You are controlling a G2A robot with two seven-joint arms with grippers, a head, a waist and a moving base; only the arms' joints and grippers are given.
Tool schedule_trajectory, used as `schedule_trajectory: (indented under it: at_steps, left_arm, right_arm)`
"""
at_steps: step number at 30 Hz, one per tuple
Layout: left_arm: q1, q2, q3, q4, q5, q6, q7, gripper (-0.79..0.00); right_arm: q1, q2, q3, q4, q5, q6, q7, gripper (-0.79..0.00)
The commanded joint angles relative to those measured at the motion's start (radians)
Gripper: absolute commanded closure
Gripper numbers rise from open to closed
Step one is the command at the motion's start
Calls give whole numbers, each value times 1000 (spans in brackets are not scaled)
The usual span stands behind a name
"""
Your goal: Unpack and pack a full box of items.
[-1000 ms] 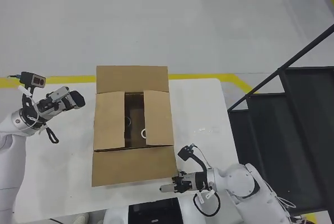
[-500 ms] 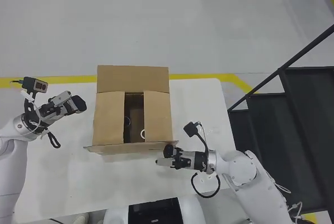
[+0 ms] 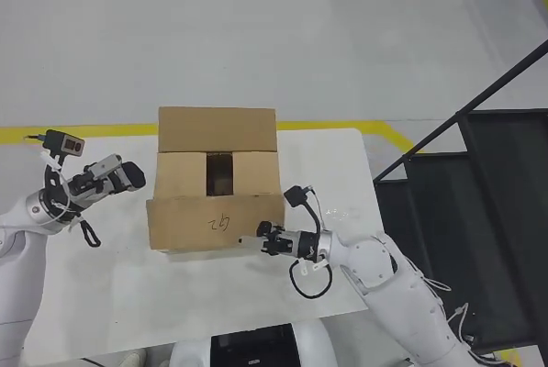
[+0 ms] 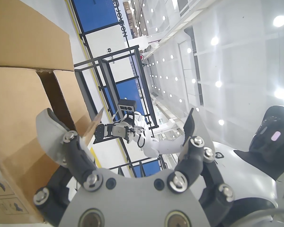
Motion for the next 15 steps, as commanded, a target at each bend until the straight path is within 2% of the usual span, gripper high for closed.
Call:
schedule_trajectory:
  at_steps: [1,7,15]
  left_arm:
    - [-5,1,1,3,-1,2,-1,-785]
    - [-36,-2,12,60,-14,-26,6,-785]
    - [-171,-7,65,265,68,-91,21,-785]
  right_arm:
    - [12,-1,-13,23,-17,8,-12,-785]
    - [44,-4,-46,68,-41,16,-40,-785]
    - [65,-1,-33,27,-39,24,-74,-785]
